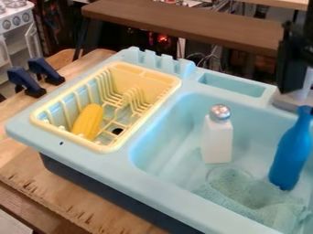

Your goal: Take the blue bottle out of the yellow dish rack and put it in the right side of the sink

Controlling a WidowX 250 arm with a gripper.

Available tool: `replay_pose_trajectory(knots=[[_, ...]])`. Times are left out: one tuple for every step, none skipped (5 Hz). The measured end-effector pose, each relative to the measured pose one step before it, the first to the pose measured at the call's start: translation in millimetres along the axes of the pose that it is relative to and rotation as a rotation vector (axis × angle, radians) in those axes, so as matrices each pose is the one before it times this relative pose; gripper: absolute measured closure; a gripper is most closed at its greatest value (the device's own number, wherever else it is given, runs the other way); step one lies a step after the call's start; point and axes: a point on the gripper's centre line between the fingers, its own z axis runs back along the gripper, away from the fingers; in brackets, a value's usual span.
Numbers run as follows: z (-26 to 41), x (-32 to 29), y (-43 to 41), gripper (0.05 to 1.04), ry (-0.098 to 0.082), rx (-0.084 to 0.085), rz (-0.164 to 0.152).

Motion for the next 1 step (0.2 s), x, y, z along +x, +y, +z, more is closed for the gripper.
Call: replay_pose_trajectory(knots=[[22.35, -1.70, -2.74, 0.080, 0.0051, 0.0194, 0.0170]])
